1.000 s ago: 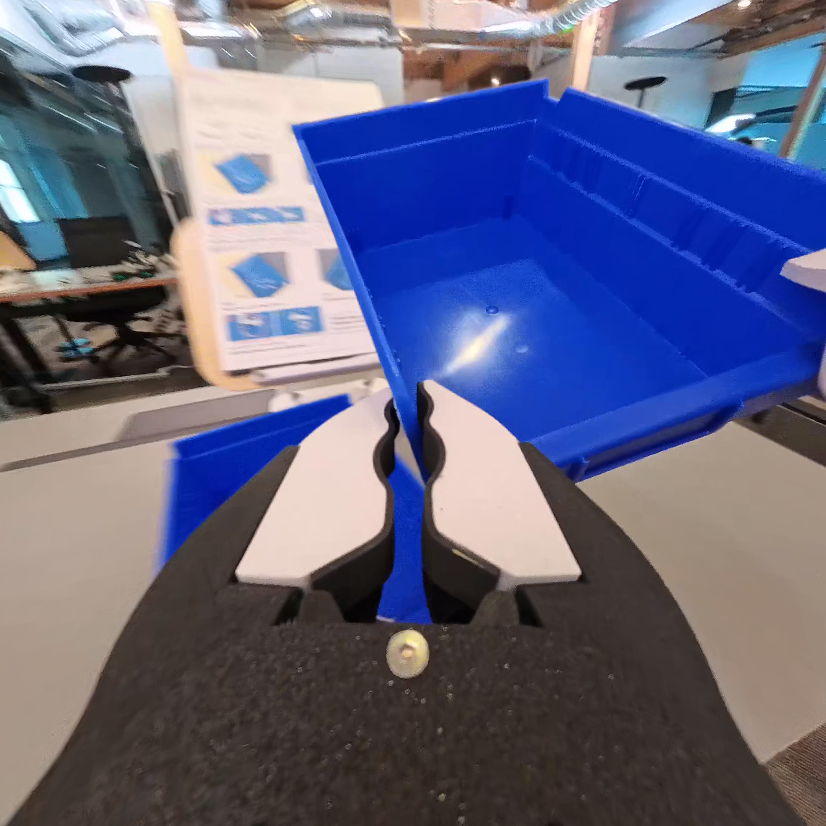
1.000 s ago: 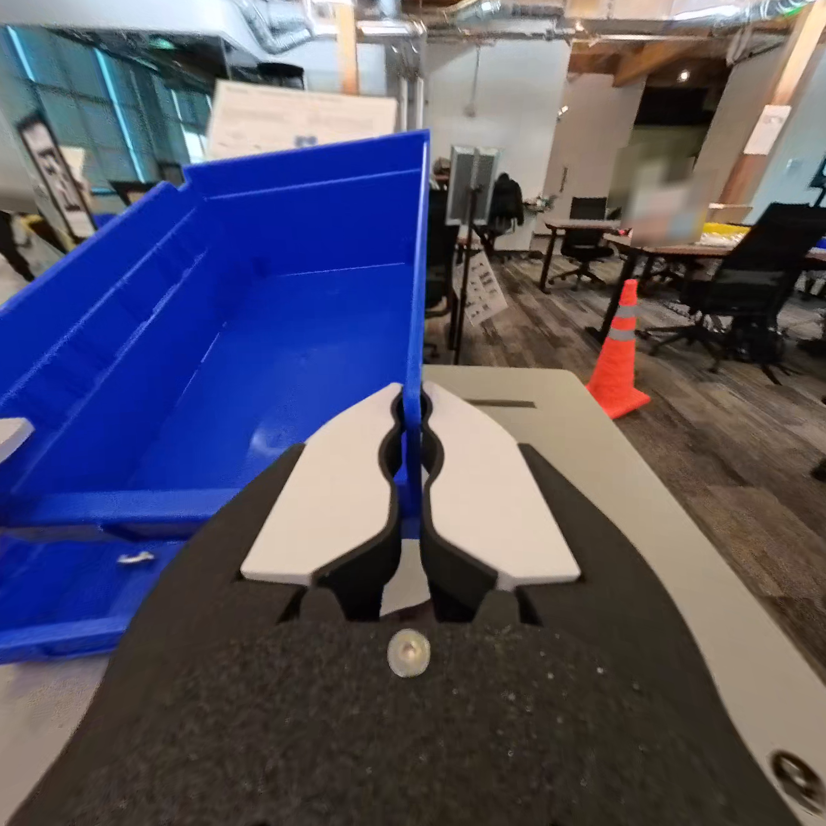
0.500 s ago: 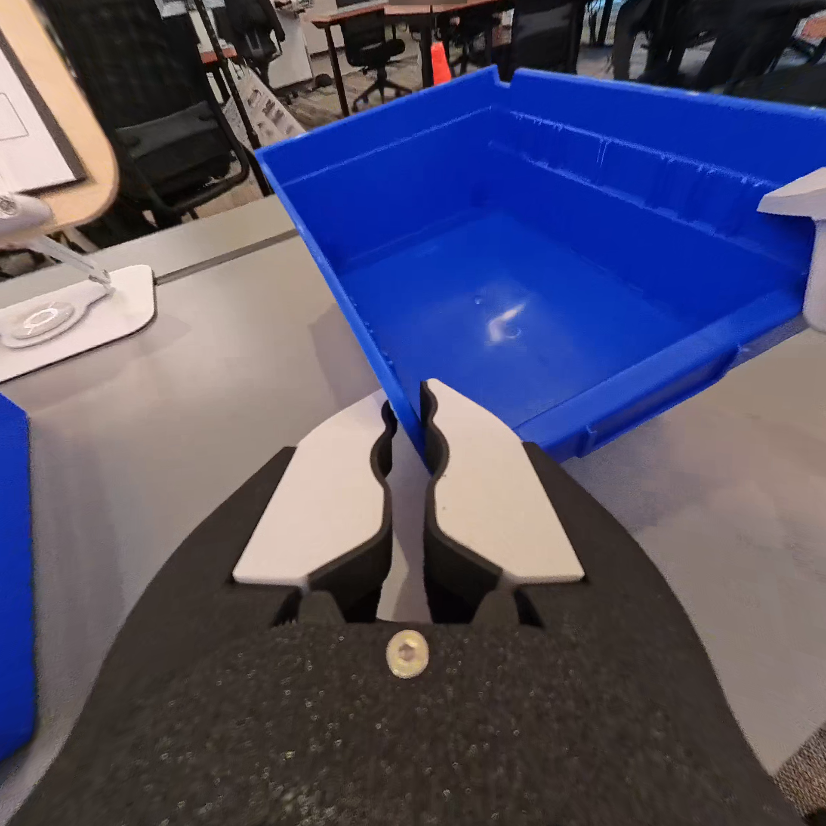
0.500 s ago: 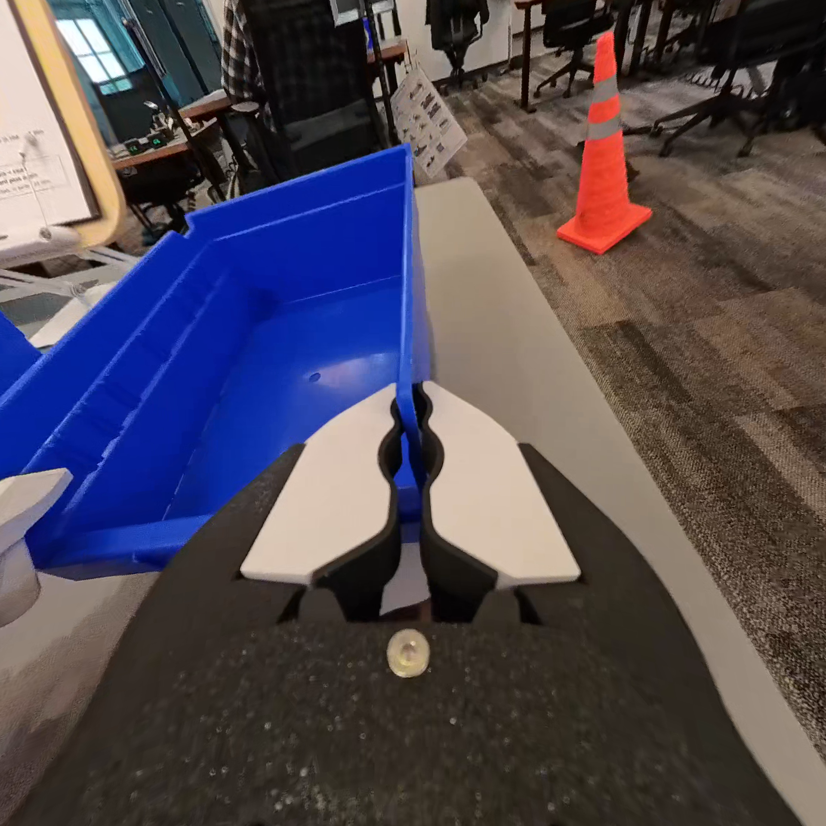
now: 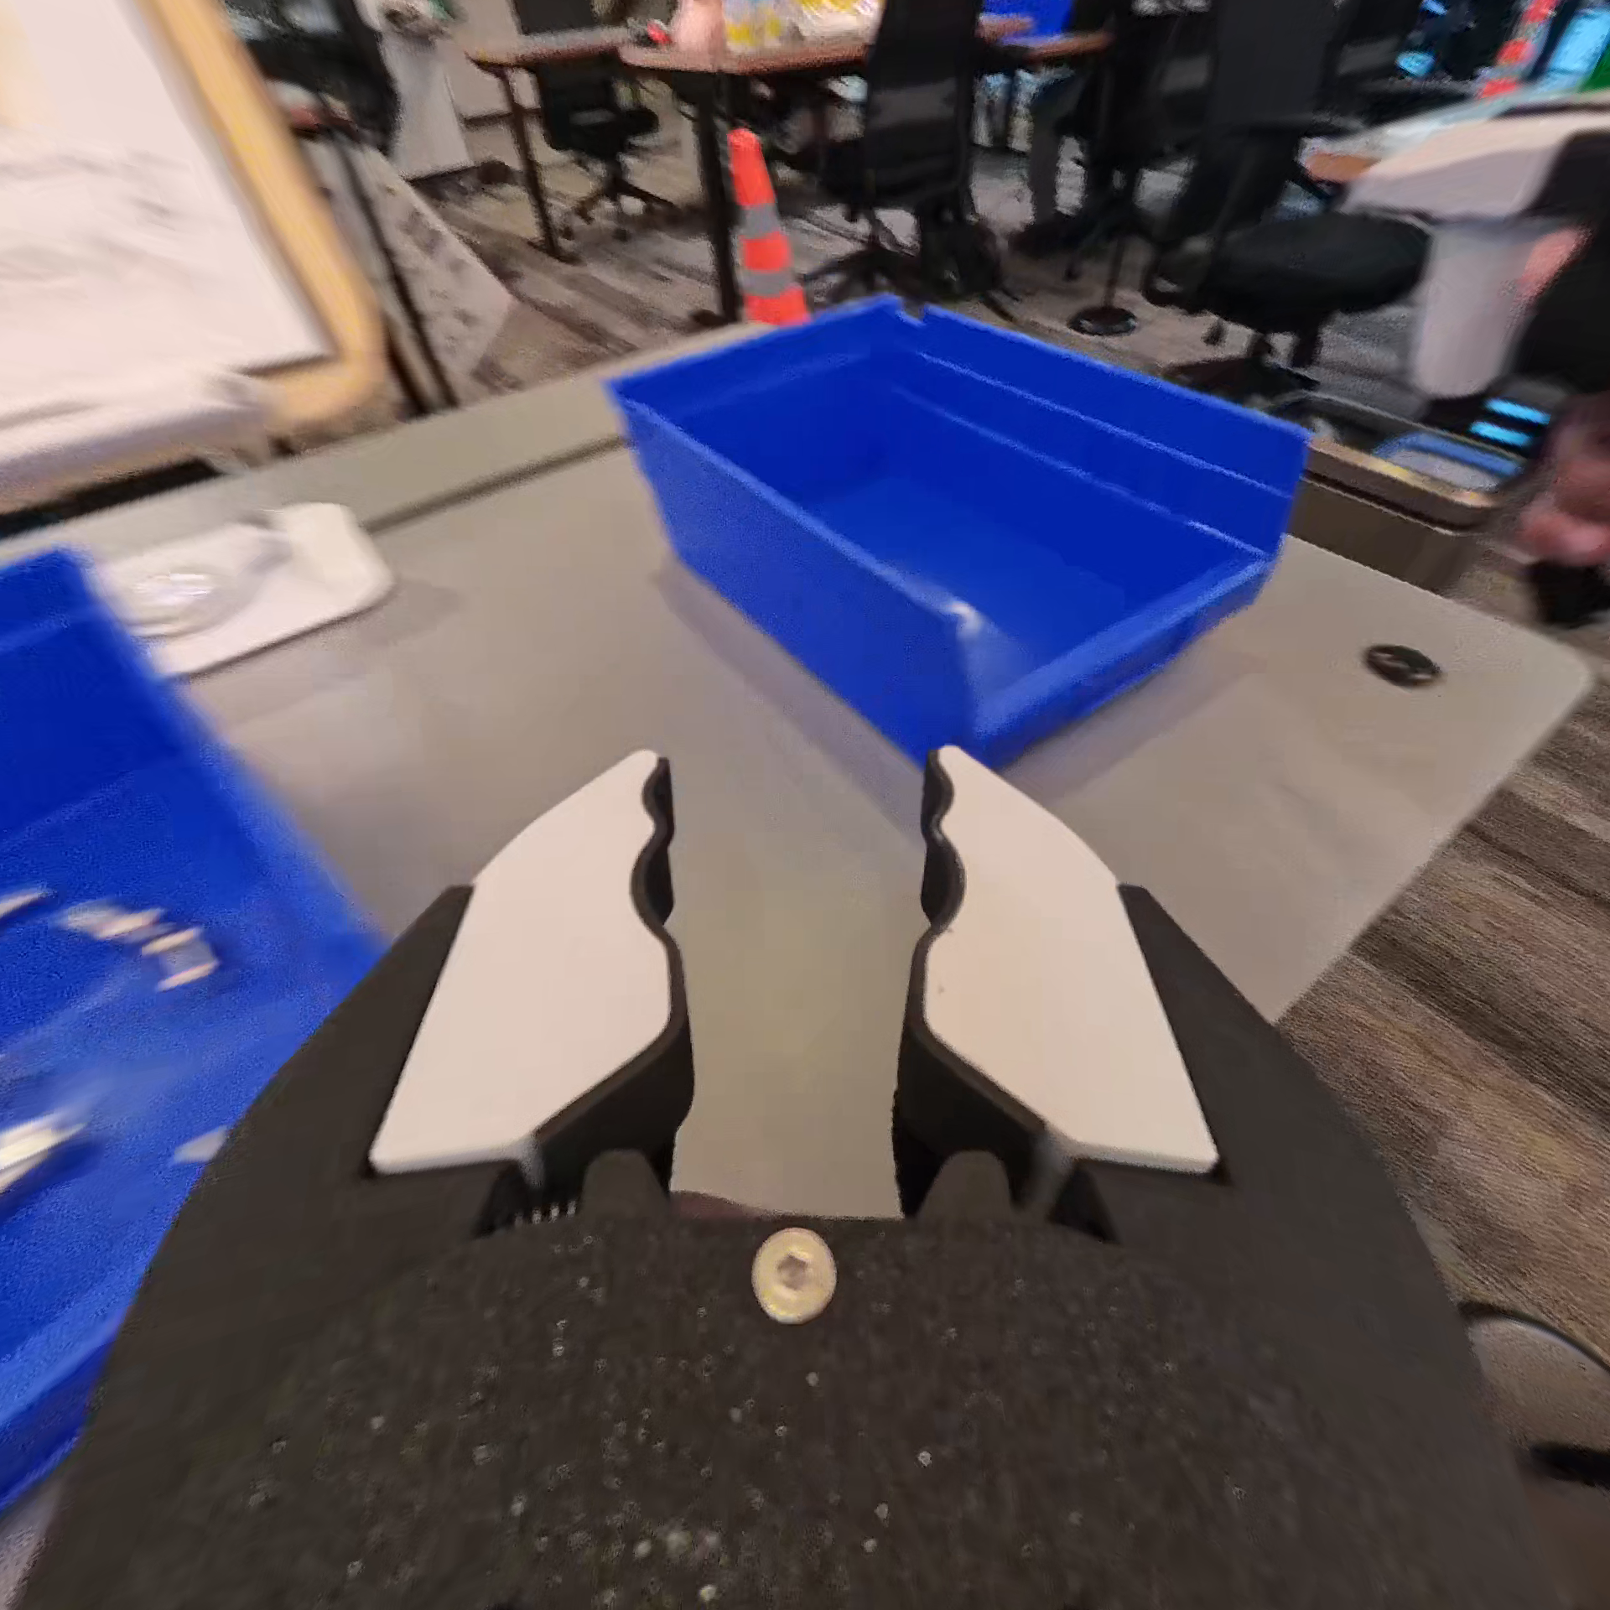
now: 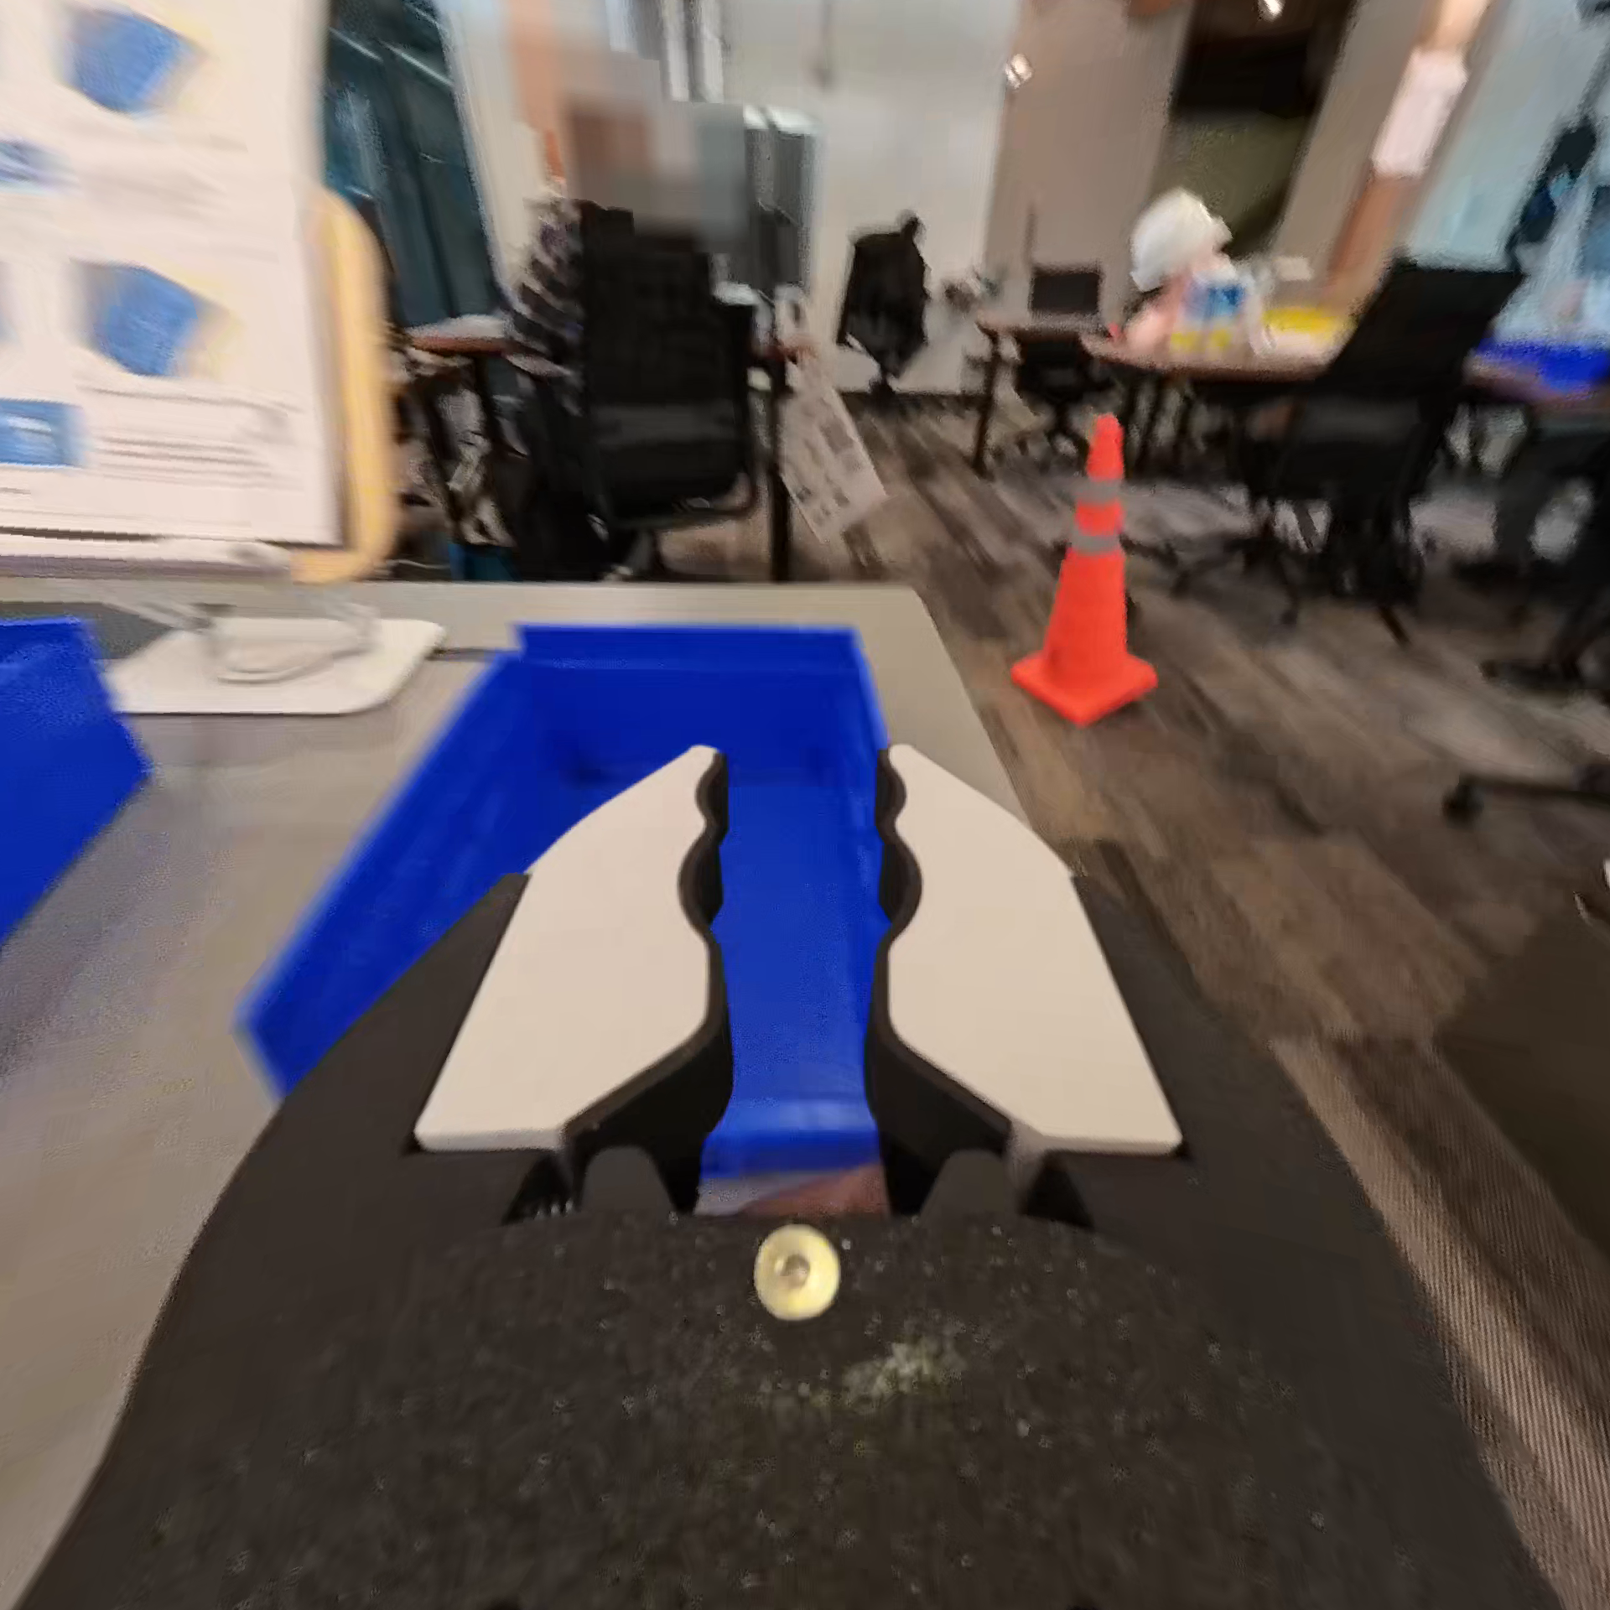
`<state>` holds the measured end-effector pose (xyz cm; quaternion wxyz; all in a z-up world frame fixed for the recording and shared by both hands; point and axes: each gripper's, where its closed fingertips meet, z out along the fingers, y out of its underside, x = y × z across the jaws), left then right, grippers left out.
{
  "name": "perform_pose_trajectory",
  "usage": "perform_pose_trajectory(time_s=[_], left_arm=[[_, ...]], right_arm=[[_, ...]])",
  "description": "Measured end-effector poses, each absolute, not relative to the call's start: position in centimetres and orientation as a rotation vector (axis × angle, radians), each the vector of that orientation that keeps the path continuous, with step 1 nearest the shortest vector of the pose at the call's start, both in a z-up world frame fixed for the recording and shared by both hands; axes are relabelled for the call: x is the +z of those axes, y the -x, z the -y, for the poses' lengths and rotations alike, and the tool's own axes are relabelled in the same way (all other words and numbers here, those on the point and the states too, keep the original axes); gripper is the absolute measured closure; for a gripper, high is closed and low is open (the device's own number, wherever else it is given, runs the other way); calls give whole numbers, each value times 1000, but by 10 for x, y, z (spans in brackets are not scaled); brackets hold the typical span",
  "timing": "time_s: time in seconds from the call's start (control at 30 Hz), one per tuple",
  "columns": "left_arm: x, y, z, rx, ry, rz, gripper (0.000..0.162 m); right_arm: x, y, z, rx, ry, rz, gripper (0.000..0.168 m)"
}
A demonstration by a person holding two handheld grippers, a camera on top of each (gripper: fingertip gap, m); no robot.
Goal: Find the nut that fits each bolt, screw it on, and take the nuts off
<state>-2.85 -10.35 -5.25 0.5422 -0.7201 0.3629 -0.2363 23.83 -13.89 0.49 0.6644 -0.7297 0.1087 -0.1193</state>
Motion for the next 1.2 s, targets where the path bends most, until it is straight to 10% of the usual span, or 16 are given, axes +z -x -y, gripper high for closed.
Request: perform_pose_trajectory(time_s=[0.17, 0.37, 0.7, 0.87, 1.2], left_arm=[[-50, 226, 30, -279, 1837, -479, 107], [-105, 279, 3, -282, 1964, -403, 122], [-120, 316, -29, -141, 1951, -321, 113], [-134, 308, -47, -392, 2034, -286, 153], [-98, 415, -77, -200, 2034, -138, 160]], right_arm=[[35, -54, 96, 20, 1601, 139, 139], [-87, 113, 32, 289, 1824, 212, 129], [-126, 135, -7, 108, 1921, 96, 129], [-126, 132, -18, 160, 1944, -49, 149], [-94, 230, -40, 177, 1847, -155, 161]])
